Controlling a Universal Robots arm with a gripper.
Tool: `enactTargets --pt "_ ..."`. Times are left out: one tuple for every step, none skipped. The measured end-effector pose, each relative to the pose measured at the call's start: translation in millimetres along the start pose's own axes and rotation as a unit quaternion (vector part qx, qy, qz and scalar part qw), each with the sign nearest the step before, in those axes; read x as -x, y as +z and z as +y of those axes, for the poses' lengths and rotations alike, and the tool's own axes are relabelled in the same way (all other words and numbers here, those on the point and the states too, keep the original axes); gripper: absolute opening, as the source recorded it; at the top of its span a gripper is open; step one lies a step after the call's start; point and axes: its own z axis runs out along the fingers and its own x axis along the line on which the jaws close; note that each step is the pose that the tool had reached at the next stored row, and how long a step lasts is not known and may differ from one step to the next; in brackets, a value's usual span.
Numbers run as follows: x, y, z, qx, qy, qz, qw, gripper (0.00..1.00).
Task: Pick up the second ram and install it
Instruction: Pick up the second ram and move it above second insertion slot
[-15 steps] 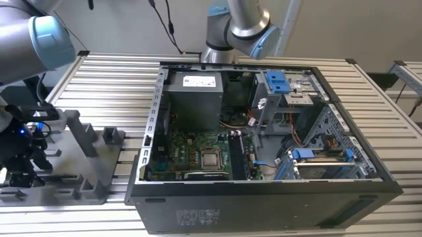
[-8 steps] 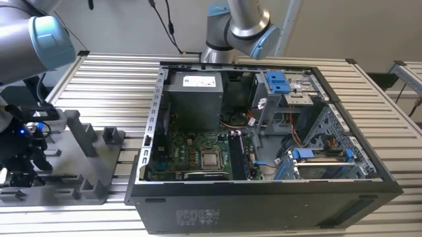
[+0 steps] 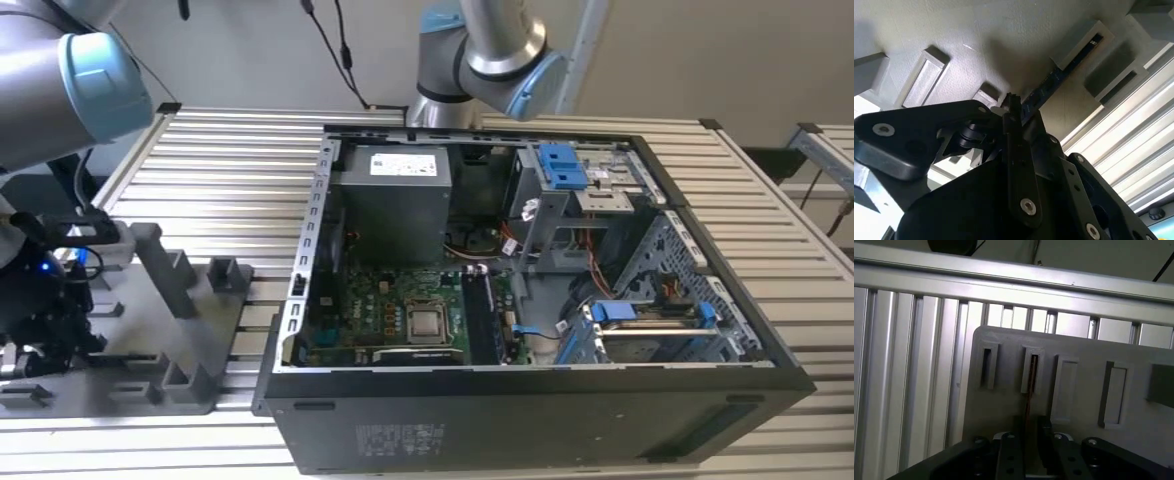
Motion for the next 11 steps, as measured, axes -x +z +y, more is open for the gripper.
enactTargets --pt "0.0 0.0 0.0 0.0 0.0 0.0 1.0 0.27" --pt "0.0 0.1 0.0 0.0 0.0 0.0 1.0 0.27" --pt "0.0 0.1 0.0 0.0 0.0 0.0 1.0 0.27" --pt "0.0 0.1 0.0 0.0 0.0 0.0 1.0 0.25" --pt "0.0 0.1 0.0 0.0 0.0 0.0 1.0 0.25" --pt "0.0 0.1 0.0 0.0 0.0 0.0 1.0 0.18" --pt "0.0 0.1 0.0 0.0 0.0 -0.0001 1.0 0.18" --pt "0.0 0.2 0.0 0.0 0.0 0.0 1.0 0.15" --pt "0.0 0.2 0.0 0.0 0.0 0.0 1.0 0.15" --pt "0.0 0.2 0.0 0.0 0.0 0.0 1.0 0.15" --pt "0.0 0.2 0.0 0.0 0.0 0.0 1.0 0.15"
